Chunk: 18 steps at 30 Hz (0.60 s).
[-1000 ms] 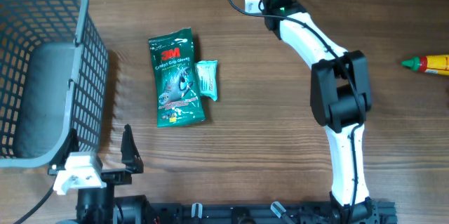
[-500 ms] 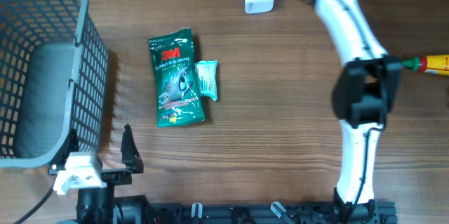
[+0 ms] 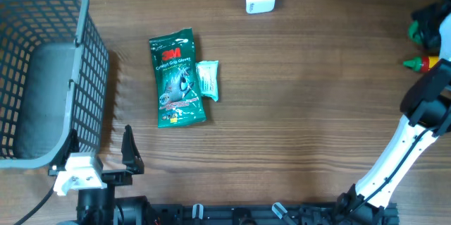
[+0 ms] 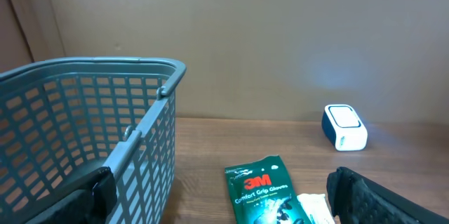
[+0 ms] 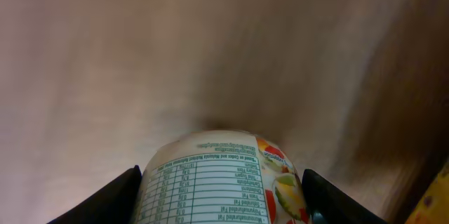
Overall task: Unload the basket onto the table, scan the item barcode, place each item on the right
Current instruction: 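Move the jar off the table to the right edge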
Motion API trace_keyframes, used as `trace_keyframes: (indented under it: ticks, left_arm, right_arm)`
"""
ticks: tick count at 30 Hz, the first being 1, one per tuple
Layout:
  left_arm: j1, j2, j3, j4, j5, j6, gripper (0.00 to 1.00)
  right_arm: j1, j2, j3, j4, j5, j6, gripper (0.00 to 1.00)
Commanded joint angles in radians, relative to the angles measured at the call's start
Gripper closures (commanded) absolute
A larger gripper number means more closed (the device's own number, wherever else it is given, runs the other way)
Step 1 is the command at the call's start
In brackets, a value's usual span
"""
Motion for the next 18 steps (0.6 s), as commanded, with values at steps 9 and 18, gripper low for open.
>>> trace_keyframes:
  ticks: [9,18]
  left_arm:
    - [0.008,-0.009,-0.003,0.003,-0.003,-0.010,0.00]
    - [0.008,-0.009,-0.003,0.003,-0.003,-0.010,0.00]
  right_arm:
    - [-0.092,-0.007,0.115,-0.122,-0.076,0.026,0.21]
    - [-0.075,-0.307,0.261,-0.279,-0.009,0.114,0.00]
